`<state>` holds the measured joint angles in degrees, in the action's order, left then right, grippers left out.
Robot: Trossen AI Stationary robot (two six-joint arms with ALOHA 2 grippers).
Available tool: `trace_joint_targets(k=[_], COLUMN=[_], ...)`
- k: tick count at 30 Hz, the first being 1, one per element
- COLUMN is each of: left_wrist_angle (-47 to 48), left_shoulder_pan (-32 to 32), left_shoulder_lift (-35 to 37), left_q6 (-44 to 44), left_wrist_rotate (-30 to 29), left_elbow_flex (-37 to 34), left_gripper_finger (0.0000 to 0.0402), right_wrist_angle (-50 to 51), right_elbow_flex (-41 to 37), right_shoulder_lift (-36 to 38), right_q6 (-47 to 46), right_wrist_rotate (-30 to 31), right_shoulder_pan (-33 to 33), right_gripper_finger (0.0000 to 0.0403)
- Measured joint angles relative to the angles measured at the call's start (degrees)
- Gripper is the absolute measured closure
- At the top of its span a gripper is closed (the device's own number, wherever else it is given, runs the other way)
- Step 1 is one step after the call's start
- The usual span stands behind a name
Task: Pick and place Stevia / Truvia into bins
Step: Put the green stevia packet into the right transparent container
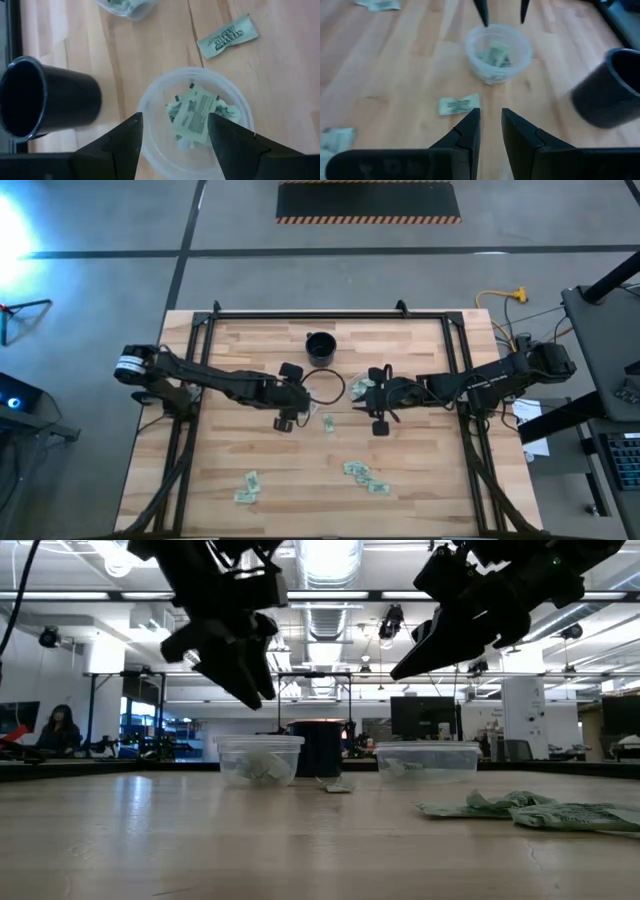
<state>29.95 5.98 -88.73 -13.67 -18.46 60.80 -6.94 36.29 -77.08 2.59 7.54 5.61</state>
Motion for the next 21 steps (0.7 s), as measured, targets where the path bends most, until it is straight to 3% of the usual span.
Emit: trace_joint_targets(k=[5, 13, 21], left_wrist_angle=[3.9, 6.7, 7.0], left_shoulder_pan=[3.0, 12.3, 23.3], left_shoulder_lift=[4.2, 12.1, 14.6], left_q6=[3.2, 15.3, 29.8], left_wrist_rotate=[0.2, 0.0, -8.1], left_elbow_flex=[0.0, -3.3, -8.4], left_gripper_finger=[0.0194, 0.0194, 0.0194], right_wrist_angle=[-0.4, -6.7, -10.9], right_elbow_flex=[0.0, 0.0, 3.8], right_shoulder_lift=[0.0, -1.1, -13.2], right_q6=[-0.7, 0.9, 2.2], right_wrist_rotate=[-4.8, -8.1, -9.3], right_shoulder_pan=[0.1, 2.0, 3.5], right_gripper_finger=[0.0335, 0.0335, 0.0332])
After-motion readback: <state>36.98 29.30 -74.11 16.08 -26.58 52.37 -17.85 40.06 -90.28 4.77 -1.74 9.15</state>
